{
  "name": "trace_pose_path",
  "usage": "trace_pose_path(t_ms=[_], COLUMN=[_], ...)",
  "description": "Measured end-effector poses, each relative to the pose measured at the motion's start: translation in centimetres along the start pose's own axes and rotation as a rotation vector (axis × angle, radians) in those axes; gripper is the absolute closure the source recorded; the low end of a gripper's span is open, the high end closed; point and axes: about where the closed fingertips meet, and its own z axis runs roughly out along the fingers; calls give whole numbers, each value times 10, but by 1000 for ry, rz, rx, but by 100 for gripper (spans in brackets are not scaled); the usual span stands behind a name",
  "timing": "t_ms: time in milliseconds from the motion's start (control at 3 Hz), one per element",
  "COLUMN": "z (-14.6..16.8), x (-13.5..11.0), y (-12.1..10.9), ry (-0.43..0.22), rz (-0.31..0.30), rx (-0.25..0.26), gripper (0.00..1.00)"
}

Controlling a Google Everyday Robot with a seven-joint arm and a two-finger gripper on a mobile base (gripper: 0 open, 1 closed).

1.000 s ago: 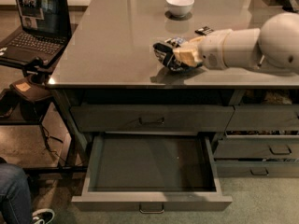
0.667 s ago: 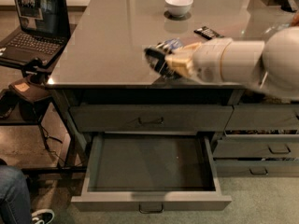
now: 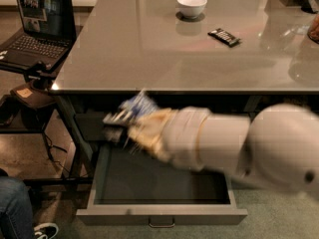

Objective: Place blue chip bag into middle drawer

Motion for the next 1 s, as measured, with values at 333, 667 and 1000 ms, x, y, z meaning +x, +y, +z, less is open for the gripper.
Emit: trace_pose_path(t_ms=[333,667,1000], z=[7,20,47], x=[7,19,76], y=[48,50,57], ry=[-9,-10,0], rz=[6,41,205], rx=[-77,-95,-114], gripper=[100,100,100])
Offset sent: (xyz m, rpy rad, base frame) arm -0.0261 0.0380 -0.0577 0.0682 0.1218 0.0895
